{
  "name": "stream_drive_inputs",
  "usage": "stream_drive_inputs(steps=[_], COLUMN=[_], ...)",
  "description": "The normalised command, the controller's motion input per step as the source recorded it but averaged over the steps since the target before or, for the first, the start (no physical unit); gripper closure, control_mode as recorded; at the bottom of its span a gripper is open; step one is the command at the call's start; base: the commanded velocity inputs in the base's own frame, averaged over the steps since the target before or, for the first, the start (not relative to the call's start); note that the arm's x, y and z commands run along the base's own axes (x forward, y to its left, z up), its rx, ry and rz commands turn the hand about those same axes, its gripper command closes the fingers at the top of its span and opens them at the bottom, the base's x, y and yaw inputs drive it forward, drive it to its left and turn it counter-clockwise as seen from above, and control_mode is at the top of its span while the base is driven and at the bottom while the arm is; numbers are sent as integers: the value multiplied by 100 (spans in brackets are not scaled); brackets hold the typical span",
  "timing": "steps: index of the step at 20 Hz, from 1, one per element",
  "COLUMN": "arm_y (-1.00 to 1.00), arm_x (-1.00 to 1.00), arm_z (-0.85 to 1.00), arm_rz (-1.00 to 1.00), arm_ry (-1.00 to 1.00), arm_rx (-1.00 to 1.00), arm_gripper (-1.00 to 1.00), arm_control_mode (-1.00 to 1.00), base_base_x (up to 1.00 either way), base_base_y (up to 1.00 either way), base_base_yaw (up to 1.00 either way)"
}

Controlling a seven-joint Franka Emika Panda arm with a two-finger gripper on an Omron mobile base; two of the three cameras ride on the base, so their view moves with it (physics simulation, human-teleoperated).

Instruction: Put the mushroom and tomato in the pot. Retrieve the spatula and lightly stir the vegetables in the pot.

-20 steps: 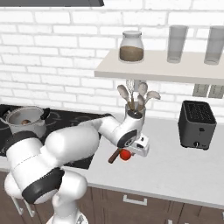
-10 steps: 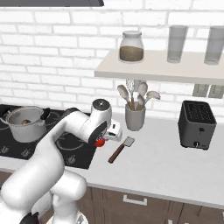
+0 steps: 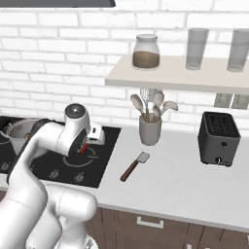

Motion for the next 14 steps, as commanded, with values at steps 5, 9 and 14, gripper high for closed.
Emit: stream_drive_inputs(steps=[5,9,14], arm_y=[100,100,100], arm_x=[5,11,22], arm_z=[66,63,26], arm_rz=[11,10,8], arm_ry=[-7,-5,-1], arm_rx=[0,0,0], arm_gripper=[100,100,100], arm_control_mode=[-100,-100,-100], base_base_x=[0,0,0], base_base_y=[0,0,0], base_base_yaw=[0,0,0])
